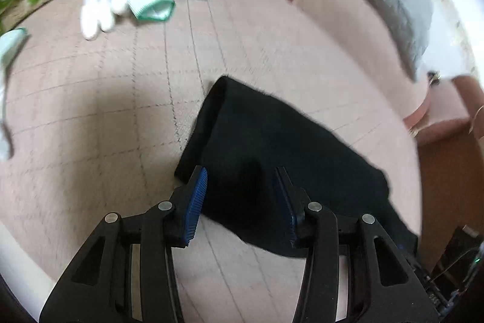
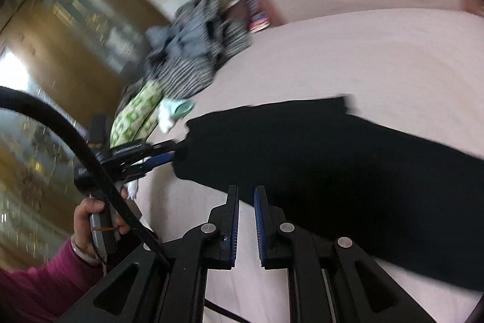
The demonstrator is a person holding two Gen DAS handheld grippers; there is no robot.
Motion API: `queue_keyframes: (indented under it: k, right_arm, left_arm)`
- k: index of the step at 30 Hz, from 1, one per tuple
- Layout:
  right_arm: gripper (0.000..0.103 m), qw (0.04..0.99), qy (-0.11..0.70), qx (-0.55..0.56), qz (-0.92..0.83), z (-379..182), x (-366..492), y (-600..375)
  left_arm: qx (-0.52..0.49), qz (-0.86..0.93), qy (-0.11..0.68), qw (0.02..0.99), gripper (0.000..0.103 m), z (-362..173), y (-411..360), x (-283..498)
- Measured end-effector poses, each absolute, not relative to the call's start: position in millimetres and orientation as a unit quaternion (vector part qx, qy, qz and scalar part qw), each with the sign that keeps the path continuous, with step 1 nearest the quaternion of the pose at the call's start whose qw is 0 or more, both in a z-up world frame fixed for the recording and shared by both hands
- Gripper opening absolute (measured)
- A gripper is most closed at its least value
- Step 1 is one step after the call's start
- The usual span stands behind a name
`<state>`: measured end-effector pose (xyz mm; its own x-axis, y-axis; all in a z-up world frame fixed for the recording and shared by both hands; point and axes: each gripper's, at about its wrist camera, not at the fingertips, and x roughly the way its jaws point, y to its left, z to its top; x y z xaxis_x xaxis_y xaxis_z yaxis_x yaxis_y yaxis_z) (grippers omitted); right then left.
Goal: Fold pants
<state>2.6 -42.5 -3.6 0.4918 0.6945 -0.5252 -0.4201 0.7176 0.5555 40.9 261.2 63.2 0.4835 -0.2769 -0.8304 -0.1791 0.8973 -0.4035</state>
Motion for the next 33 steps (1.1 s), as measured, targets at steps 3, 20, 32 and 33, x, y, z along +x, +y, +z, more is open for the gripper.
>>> queue_keyframes:
  k: [3,20,32,33]
  right_arm:
    - [0.009,0.837,0.402,0.172,0.329,-20,22,-9]
    - [0.013,0.873,0.384,0.163,0.252,-8,-28,-70]
    - [0.047,0.876,0.378,0.300,0.011,-46,-167,-248]
    - [0.047,0.872,0.375,0.316,-0.003,-51,-175,-260]
  left_arm:
    - [-0.160,-0.033,0.508,0.846,0.035,65,249,55]
    - [-0.148,-0.059,0.470,0.868,0.040,104,228,42]
    - [-0.090,-0.296,0.489,0.816,0.062,108,25,32]
    - [-0.085,-0.314,0.495,0.805,0.062,104,5,33]
